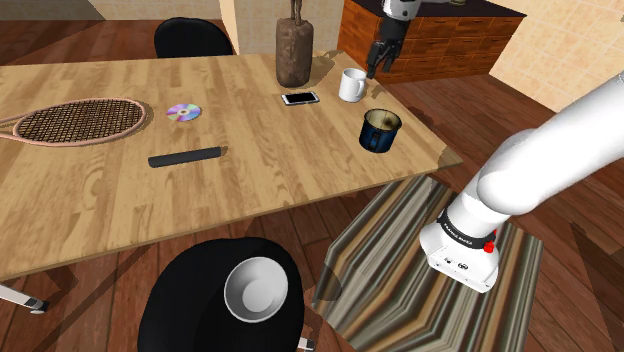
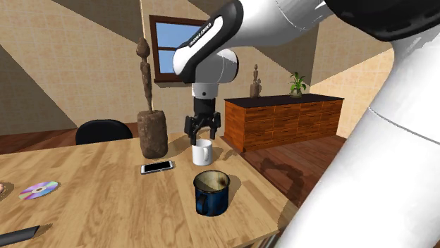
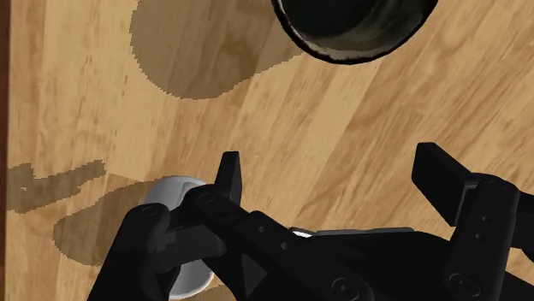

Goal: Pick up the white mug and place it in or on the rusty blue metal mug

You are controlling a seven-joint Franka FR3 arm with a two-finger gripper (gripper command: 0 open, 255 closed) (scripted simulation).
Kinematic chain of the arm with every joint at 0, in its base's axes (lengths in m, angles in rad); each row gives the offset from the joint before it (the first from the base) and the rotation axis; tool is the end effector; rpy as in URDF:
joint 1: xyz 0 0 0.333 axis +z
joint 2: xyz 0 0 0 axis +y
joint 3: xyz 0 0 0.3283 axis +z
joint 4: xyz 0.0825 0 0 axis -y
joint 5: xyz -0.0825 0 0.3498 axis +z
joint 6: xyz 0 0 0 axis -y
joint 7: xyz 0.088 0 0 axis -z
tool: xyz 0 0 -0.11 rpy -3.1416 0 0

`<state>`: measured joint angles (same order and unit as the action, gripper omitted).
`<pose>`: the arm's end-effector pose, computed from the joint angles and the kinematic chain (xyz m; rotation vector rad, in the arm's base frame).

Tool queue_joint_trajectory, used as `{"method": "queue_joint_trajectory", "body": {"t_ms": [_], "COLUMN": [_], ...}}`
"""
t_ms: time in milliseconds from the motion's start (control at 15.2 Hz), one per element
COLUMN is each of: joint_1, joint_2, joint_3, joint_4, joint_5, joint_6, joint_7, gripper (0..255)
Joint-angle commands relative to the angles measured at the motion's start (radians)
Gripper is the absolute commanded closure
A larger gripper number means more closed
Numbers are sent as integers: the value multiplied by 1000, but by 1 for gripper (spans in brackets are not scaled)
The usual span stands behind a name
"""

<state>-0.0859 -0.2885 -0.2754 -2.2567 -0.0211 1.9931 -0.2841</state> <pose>0.4014 -0.1619 0.4991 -3.0893 0.0903 -0.0499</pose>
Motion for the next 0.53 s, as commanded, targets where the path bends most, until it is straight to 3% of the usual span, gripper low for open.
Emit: {"method": "queue_joint_trajectory", "body": {"t_ms": [0, 462], "joint_1": [-4, -32], "joint_2": [68, 323], "joint_3": [-25, -90], "joint_4": [35, 224], "joint_5": [12, 105], "joint_6": [38, 109], "joint_7": [-39, -180], "gripper": [0, 0]}}
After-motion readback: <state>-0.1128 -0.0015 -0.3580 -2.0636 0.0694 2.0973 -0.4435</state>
